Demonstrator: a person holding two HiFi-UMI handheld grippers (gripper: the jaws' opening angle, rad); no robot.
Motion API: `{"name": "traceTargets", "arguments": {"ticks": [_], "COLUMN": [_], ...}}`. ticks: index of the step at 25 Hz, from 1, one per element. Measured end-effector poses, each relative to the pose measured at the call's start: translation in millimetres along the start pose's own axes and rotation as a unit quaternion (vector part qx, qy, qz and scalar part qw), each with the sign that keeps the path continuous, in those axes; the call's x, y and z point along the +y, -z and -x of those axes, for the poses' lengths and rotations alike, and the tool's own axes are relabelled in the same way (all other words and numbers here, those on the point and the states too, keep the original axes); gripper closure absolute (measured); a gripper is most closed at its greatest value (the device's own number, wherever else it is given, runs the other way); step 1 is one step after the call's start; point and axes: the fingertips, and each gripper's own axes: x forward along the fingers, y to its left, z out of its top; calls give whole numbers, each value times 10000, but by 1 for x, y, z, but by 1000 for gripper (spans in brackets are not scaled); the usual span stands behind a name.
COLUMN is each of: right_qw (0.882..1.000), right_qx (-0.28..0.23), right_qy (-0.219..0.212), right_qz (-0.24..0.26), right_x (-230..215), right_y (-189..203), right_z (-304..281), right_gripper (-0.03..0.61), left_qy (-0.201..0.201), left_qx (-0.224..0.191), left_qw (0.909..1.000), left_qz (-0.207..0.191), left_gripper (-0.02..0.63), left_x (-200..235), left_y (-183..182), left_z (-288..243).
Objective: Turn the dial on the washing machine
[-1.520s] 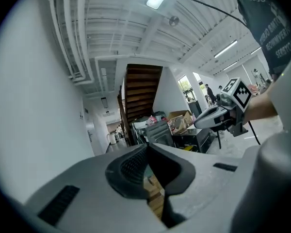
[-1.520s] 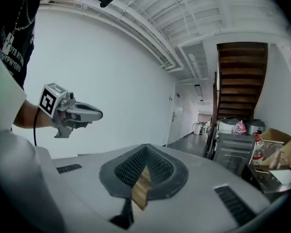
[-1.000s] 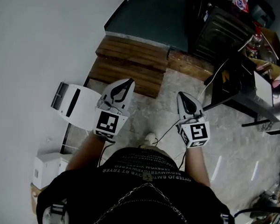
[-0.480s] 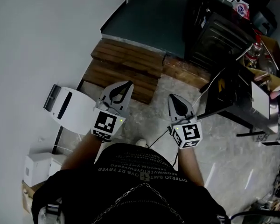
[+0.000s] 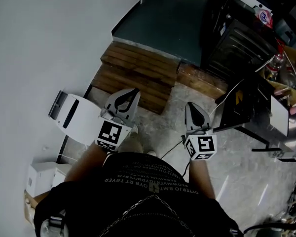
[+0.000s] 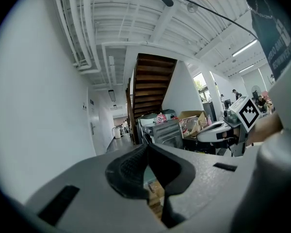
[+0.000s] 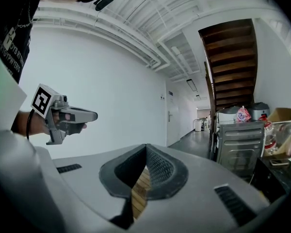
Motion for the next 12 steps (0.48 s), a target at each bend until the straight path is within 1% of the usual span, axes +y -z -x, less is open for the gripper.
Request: {"name": "traceTargets", "arguments": {"ticks": [5,9,12], "right_qw": [9998,9996,9994], "right_qx": [142,177,215], "right_qy": [132,205,263], "right_qz": [-26,-8,-10], "right_x": [-16,-25,-32], "right_y": [4,-6,-9], "right_z": [-44,-91,-131], "right_gripper": [581,581,581], "left_qy": [174,374,456], "left_qx": [-39,-132,-139], "left_qw": [9998,9992,9988], "left_qz": [83,60,103], "left_gripper": [601,601,601], "left_x": [32,66,97], "left_y": [9,7,13], "left_z": [-46,-87,-117]}}
